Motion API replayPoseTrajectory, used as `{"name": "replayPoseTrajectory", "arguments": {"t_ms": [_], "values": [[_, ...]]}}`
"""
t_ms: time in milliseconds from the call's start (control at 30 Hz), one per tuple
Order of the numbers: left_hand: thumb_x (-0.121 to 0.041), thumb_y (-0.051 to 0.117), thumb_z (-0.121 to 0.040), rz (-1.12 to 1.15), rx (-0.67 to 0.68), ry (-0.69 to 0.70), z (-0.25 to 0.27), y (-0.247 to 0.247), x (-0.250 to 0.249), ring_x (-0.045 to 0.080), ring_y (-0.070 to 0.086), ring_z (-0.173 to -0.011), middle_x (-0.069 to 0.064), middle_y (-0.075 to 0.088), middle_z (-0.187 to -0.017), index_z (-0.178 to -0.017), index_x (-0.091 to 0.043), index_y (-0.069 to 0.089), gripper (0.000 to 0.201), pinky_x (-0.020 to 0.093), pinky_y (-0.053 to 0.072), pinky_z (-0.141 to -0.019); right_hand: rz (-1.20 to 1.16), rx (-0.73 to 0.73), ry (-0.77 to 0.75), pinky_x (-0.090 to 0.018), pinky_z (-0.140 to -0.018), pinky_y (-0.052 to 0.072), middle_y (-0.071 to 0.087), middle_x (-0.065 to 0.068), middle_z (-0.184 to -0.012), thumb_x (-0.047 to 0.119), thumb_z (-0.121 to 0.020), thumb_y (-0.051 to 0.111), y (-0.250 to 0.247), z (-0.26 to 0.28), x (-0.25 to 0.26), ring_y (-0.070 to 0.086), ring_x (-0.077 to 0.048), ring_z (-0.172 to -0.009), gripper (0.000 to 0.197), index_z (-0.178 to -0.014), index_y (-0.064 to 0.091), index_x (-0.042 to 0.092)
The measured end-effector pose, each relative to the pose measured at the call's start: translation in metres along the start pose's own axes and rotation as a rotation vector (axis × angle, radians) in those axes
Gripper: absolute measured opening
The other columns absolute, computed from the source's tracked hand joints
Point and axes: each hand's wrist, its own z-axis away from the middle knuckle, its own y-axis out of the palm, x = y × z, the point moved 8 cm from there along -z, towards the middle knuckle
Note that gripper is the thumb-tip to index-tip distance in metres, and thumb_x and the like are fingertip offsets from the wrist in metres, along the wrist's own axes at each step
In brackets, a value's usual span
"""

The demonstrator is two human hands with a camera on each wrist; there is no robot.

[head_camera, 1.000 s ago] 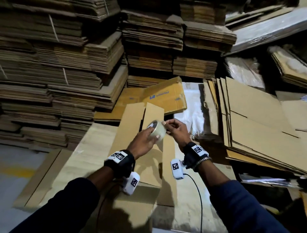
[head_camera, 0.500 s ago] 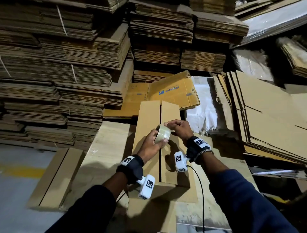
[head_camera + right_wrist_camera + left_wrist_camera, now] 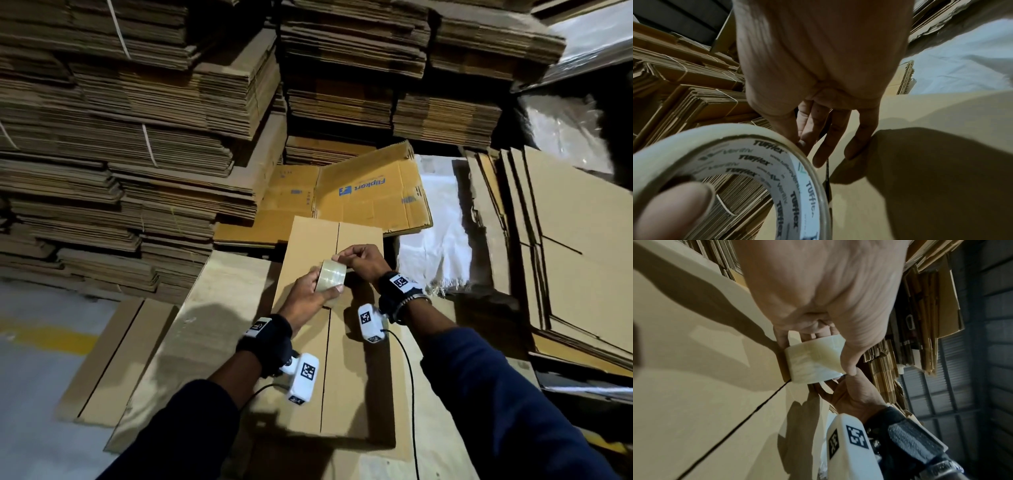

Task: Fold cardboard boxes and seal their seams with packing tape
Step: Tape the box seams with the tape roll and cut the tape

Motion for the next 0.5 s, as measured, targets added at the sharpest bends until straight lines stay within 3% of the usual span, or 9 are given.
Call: {"name": "replayPoseTrajectory", "arguments": {"t_ms": [167,300,367,433,500], "values": [[-0.029,0.079,-0.094,0.014,-0.075,-0.031,-0.041,-0.008,0.003,0.014,0.072,-0.112,-0.001,0.077,-0.121,-0.136,-0.019,0.063,0.046,0.030,0.054,-0.097,-0.036,0.074,0.040,-0.046,-0.082,0.059,0.076,-0.025,-0.100,0.010,-0.087,0.081,-0.001,-0.053,0.011,0.071,-0.027,-0.082,0.028,-0.098,0.070,-0.014],[-0.051,0.082,-0.086,0.003,-0.144,-0.032,-0.061,-0.014,0.004,0.018,0.068,-0.123,0.004,0.071,-0.134,-0.143,-0.015,0.059,0.071,0.039,0.053,-0.108,-0.118,0.031,0.041,-0.032,-0.062,0.062,0.075,-0.015,-0.090,-0.005,-0.093,0.067,-0.016,-0.085,0.030,0.074,-0.017,-0.072,0.002,-0.095,0.068,-0.004],[-0.053,0.083,-0.086,0.014,-0.162,-0.030,-0.071,-0.014,0.009,0.020,0.067,-0.125,0.005,0.069,-0.137,-0.143,-0.013,0.059,0.074,0.041,0.052,-0.110,-0.147,0.032,0.056,-0.034,-0.062,0.063,0.074,-0.016,-0.086,-0.009,-0.093,0.064,-0.021,-0.101,0.037,0.075,-0.018,-0.071,0.010,-0.097,0.067,0.000],[-0.062,0.084,-0.080,0.021,-0.191,-0.038,-0.074,-0.014,0.009,0.020,0.063,-0.130,0.004,0.066,-0.142,-0.144,-0.015,0.058,0.083,0.044,0.049,-0.114,-0.096,0.029,0.046,-0.040,-0.065,0.063,0.074,-0.017,-0.082,-0.008,-0.092,0.067,-0.025,-0.119,0.039,0.075,-0.022,-0.071,0.009,-0.087,0.067,-0.001],[-0.057,0.080,-0.086,-0.004,-0.205,-0.007,-0.079,-0.016,0.009,0.018,0.068,-0.122,0.002,0.073,-0.130,-0.133,-0.018,0.067,0.063,0.042,0.051,-0.111,-0.085,-0.017,0.053,-0.049,-0.071,0.063,0.076,-0.018,-0.082,-0.005,-0.090,0.072,-0.030,-0.141,0.037,0.074,-0.029,-0.076,0.019,-0.074,0.069,0.004]]}}
